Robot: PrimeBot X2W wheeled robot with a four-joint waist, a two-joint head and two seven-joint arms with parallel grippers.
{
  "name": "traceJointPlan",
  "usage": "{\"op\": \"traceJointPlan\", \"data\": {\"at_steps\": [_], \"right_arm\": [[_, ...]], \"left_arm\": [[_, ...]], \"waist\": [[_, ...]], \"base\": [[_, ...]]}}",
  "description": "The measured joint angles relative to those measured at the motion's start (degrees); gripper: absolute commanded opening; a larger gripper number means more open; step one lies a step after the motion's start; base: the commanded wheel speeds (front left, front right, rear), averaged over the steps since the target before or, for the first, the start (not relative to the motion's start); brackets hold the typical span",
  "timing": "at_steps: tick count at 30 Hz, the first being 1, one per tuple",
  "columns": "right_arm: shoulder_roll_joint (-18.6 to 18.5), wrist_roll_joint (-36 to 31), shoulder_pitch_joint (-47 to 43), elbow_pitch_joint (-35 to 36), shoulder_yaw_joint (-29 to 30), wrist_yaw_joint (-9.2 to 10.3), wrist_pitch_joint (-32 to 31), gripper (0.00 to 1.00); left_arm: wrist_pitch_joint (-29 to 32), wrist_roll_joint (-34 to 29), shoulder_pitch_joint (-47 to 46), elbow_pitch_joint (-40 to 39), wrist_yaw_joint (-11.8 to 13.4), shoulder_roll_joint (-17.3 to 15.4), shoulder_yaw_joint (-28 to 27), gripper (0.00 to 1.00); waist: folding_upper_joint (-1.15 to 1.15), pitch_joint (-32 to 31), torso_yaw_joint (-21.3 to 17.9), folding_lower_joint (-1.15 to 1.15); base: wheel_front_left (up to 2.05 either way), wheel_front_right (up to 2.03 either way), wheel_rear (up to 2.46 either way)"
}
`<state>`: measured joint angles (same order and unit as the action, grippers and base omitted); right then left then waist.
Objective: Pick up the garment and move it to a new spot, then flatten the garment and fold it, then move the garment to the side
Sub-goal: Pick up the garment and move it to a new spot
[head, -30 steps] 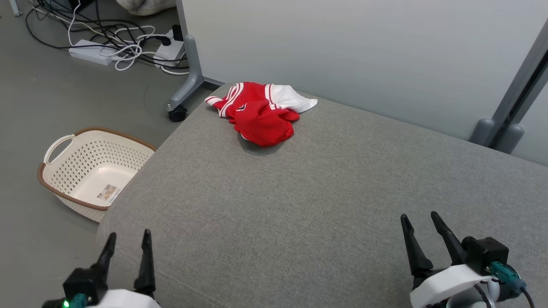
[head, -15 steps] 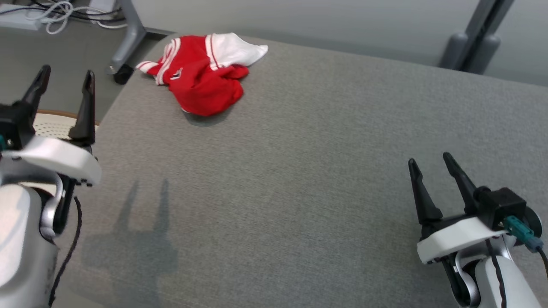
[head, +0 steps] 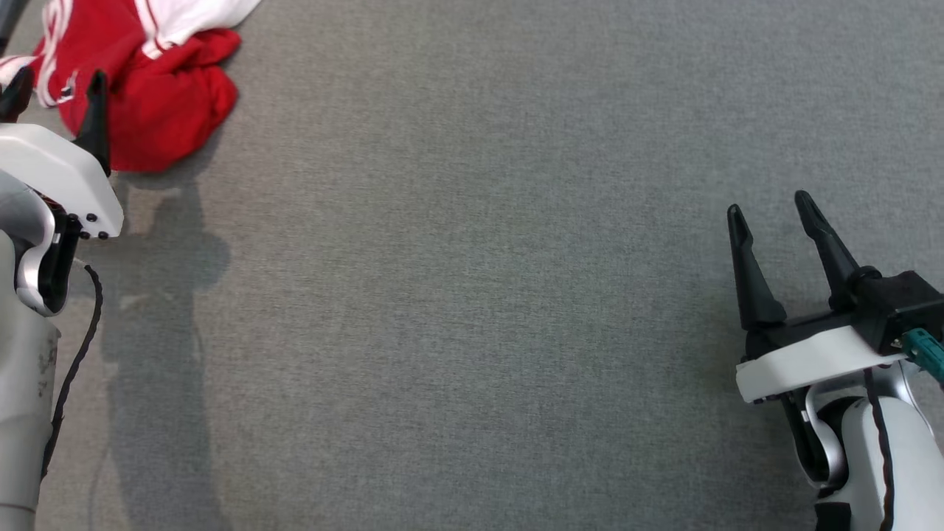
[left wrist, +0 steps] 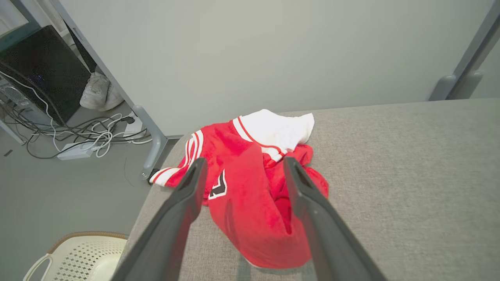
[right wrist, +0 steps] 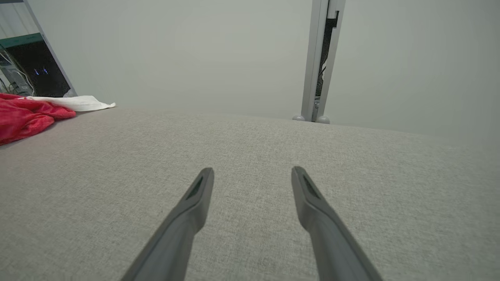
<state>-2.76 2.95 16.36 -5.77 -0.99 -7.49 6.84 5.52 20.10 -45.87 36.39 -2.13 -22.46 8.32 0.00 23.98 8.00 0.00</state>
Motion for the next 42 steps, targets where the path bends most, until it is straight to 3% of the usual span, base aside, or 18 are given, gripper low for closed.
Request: {"op": "traceJointPlan", "data": {"at_steps": [5,11,12,13,14,15,25,30,36,42], "right_arm": [[0.0,-0.1,0.7,1.0,0.1,0.00,-0.3,1.00],[0.0,-0.1,1.2,0.9,-0.2,0.00,-0.3,1.00],[0.0,0.0,1.3,0.9,-0.3,0.00,-0.2,1.00],[0.0,0.1,1.3,0.7,-0.5,0.00,-0.2,1.00],[0.0,0.1,1.3,0.6,-0.7,0.00,-0.2,1.00],[0.0,0.2,1.3,0.3,-0.8,-0.01,0.0,1.00],[0.0,1.7,0.7,-3.0,-1.2,-0.01,1.9,1.00],[0.0,3.7,-1.0,-6.3,-1.2,0.00,3.5,1.00],[0.0,5.8,-3.9,-10.0,-1.1,0.00,5.2,1.00],[0.0,6.8,-7.2,-12.1,-0.5,0.00,6.2,1.00]], "left_arm": [[0.4,-0.1,-2.4,7.1,0.7,0.1,0.3,1.00],[1.5,-0.2,-4.0,13.9,3.8,0.0,-0.3,1.00],[1.6,-0.1,-4.1,14.9,4.2,0.0,-0.4,0.94],[1.7,0.1,-4.1,15.8,4.2,0.0,-0.3,0.46],[1.4,0.1,-4.1,16.4,4.2,0.0,-0.3,0.18],[1.1,0.2,-4.2,17.1,4.2,0.0,-0.3,0.00],[-4.4,-1.0,-5.4,18.6,2.6,-1.1,1.6,0.00],[-4.7,-2.5,-6.9,17.2,0.5,-1.0,4.3,0.00],[-3.3,-3.8,-7.9,13.2,-2.2,1.3,8.2,0.00],[0.1,-3.4,-6.9,7.3,-3.4,6.1,11.8,0.00]], "waist": [[0.00,3.1,-2.1,0.00],[0.00,3.7,-2.7,0.00],[0.00,3.6,-2.7,0.00],[0.00,3.5,-2.6,0.00],[0.00,3.3,-2.6,0.00],[0.00,3.1,-2.6,0.00],[0.00,-2.1,-2.6,0.00],[0.00,-7.2,-3.1,0.00],[0.00,-14.2,-4.4,0.00],[0.00,-20.7,-6.9,0.00]], "base": [[0.00,0.00,0.00],[0.00,0.00,0.00],[0.00,0.00,0.00],[0.00,0.00,0.00],[0.00,0.00,0.00],[0.00,0.00,0.00],[0.00,0.00,0.00],[0.00,0.00,0.00],[0.00,0.00,0.00],[0.00,0.00,0.00]]}}
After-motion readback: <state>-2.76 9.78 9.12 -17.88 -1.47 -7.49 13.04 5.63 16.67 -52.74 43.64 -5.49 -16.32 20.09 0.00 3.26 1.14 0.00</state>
